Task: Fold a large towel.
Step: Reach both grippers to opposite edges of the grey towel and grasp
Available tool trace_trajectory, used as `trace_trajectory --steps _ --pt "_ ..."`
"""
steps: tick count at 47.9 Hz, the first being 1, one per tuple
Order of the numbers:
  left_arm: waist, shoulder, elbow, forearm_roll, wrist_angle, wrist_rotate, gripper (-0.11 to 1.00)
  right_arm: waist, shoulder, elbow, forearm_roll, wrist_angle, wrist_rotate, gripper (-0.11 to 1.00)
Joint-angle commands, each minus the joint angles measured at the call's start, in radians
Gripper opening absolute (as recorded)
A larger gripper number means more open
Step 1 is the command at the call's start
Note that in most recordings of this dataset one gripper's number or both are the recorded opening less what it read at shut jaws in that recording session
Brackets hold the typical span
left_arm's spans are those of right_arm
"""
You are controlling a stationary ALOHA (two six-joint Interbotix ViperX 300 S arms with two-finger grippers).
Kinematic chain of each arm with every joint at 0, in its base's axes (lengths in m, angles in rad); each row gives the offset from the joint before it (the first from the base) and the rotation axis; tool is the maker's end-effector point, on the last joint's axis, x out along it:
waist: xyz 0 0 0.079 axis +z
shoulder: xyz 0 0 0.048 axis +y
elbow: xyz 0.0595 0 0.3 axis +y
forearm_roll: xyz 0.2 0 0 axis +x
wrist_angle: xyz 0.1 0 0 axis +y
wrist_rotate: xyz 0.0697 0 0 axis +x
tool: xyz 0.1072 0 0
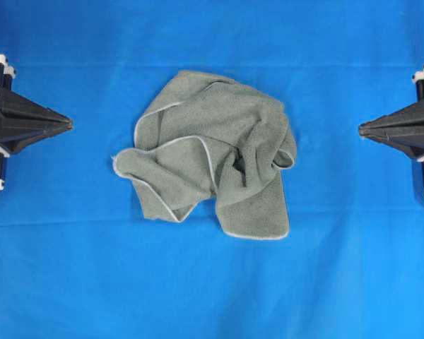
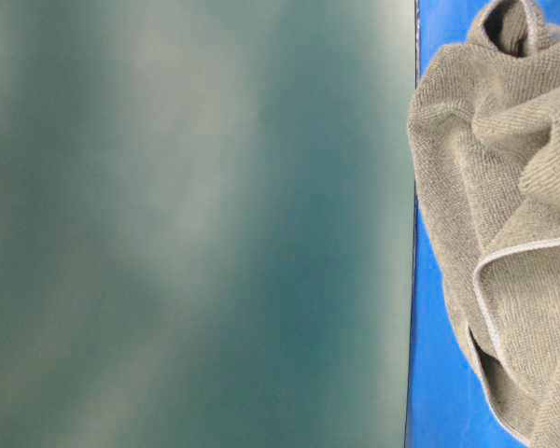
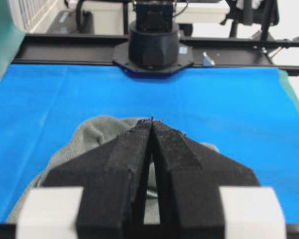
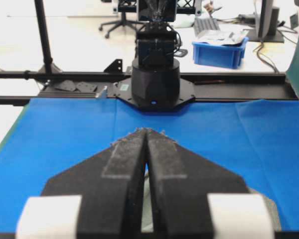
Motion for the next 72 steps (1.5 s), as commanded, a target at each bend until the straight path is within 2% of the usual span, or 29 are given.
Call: trace_trajectory --steps 1,10,17,26,33,37,45,47,49,53,61,72 --pt "-0.023 0.021 -0.021 -0.029 -0.005 -0.009 0.00 0.003 0.011 -0.035 0.000 -0.002 0.000 0.00" --pt "-0.029 0.031 -0.018 -0.037 -0.002 -0.023 0.00 0.040 0.052 -0.091 0.000 0.138 0.003 0.00" --pt "-0.032 0.086 -0.003 -0.038 0.031 -0.104 0.00 0.103 0.120 -0.106 0.003 0.247 0.018 0.00" --pt "-0.034 0.186 0.032 -0.038 0.038 -0.210 0.00 0.173 0.227 -0.110 0.008 0.258 0.092 0.00" --pt "-0.034 0.275 0.048 -0.037 0.037 -0.227 0.01 0.187 0.351 -0.123 0.008 0.261 0.167 0.01" --pt "-0.026 0.333 0.044 -0.038 0.031 -0.235 0.15 0.192 0.445 -0.147 0.006 0.262 0.189 0.04" --pt "-0.008 0.494 0.037 -0.038 0.014 -0.244 0.65 0.210 0.632 -0.213 0.009 0.284 0.196 0.54" --pt "-0.005 0.546 0.028 -0.040 0.006 -0.252 0.77 0.219 0.673 -0.233 0.012 0.291 0.201 0.64" --pt "-0.002 0.589 0.018 -0.040 0.005 -0.258 0.84 0.227 0.715 -0.252 0.015 0.299 0.210 0.66" --pt "0.006 0.664 -0.003 -0.040 0.000 -0.264 0.86 0.238 0.802 -0.293 0.021 0.311 0.241 0.61" --pt "0.026 0.796 -0.043 -0.038 -0.034 -0.264 0.85 0.253 0.933 -0.350 0.021 0.325 0.282 0.62" --pt "0.066 0.907 -0.072 -0.038 -0.066 -0.262 0.84 0.249 1.043 -0.382 0.021 0.322 0.314 0.62"
